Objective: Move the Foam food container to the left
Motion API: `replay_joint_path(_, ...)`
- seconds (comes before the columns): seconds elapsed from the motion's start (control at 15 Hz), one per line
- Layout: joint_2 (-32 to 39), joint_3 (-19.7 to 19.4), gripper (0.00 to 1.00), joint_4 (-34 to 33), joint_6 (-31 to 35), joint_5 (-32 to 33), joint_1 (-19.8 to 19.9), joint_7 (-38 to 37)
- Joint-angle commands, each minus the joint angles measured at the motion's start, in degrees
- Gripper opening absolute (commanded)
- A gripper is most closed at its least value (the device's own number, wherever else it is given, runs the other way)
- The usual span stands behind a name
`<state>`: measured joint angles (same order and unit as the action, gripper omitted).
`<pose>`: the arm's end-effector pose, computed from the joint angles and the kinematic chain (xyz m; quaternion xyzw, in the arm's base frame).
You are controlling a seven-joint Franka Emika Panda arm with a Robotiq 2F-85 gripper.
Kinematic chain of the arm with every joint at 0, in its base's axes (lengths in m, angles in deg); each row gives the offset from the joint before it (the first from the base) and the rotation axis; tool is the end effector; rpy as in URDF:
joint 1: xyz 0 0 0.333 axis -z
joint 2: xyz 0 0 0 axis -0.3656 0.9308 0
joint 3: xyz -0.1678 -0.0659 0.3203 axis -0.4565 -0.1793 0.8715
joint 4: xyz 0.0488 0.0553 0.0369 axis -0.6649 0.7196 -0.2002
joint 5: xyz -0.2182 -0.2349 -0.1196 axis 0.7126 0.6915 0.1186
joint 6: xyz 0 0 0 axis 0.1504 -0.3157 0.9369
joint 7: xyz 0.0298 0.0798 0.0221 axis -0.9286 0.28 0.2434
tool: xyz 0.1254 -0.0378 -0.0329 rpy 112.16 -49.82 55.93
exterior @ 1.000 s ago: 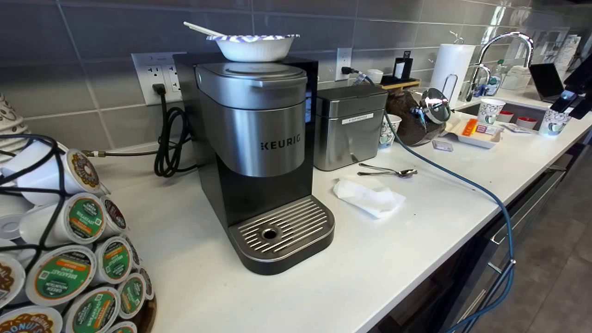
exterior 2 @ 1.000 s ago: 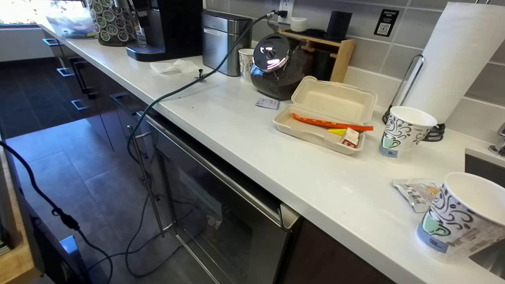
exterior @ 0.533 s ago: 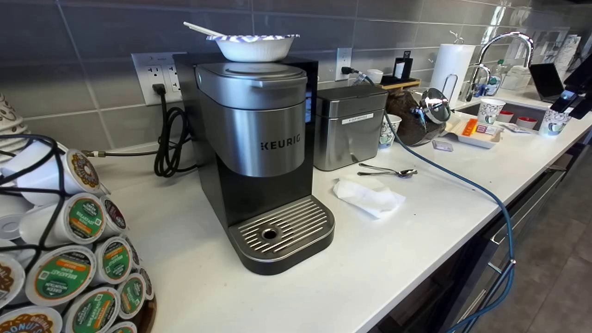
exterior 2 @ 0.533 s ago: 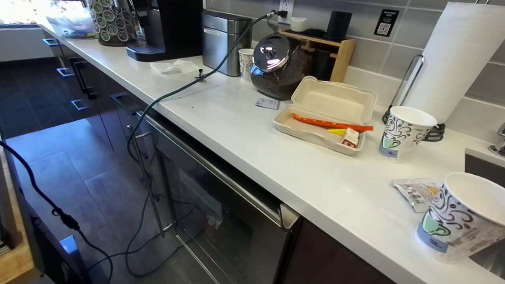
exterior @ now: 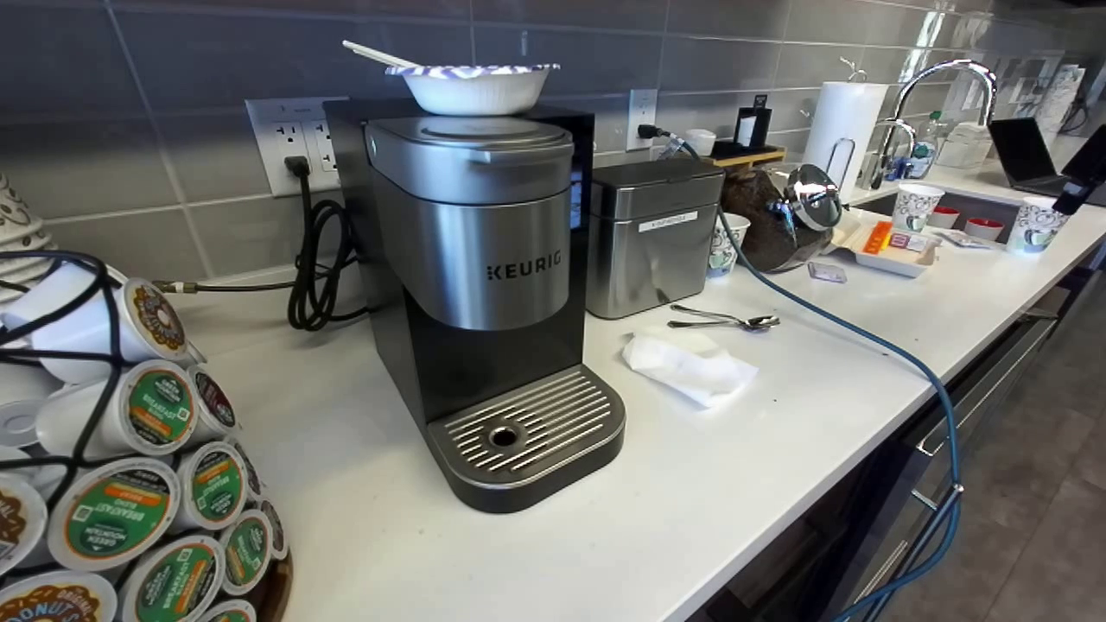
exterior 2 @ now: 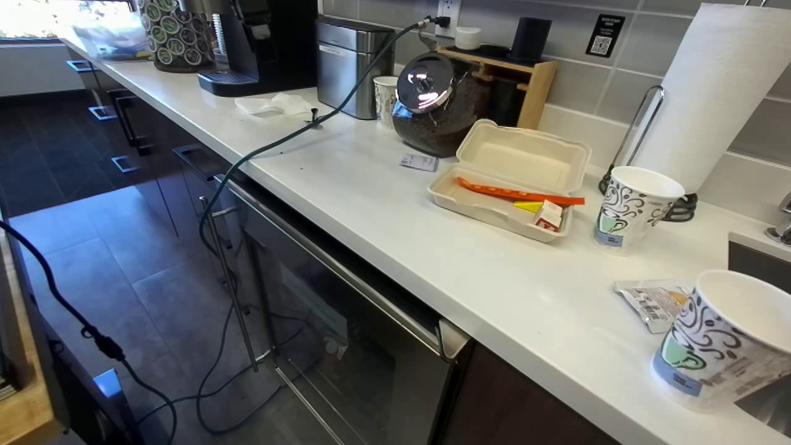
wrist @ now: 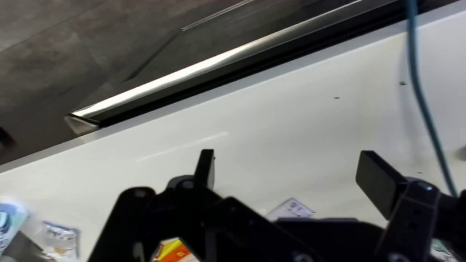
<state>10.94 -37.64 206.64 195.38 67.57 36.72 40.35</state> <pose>0.3534 -0.2110 0.5063 0.9781 -0.1750 0.0994 0.0532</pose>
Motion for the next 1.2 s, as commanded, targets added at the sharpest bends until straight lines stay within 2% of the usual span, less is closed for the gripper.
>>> replay_joint_path(0.0,12.36,-0.22,1.0,-10.87,-0.92,9.96,3.46,-1.58)
replay_joint_path(0.33,28.78,-1.28,1.0,-25.35,-3.64,19.61,2.33,0.96)
replay_joint_path(0.4,30.14,-1.46,1.0,-26.86,-4.0,19.41,2.0,1.16)
replay_joint_path(0.47,25.08,-1.77,1.0,-21.21,-1.08,17.61,2.18,0.58)
replay_joint_path(0.6,29.24,-1.79,1.0,-24.76,-1.49,17.98,1.8,0.66)
replay_joint_path(0.8,30.42,-1.83,1.0,-26.31,-1.93,18.03,1.75,0.9)
replay_joint_path(0.87,31.85,-1.92,1.0,-27.88,-1.36,20.31,1.49,2.02)
replay_joint_path(0.93,34.27,-2.15,1.0,-29.98,0.99,22.99,1.33,2.81)
replay_joint_path(1.13,41.06,-2.07,1.0,-36.54,7.62,25.41,1.33,5.49)
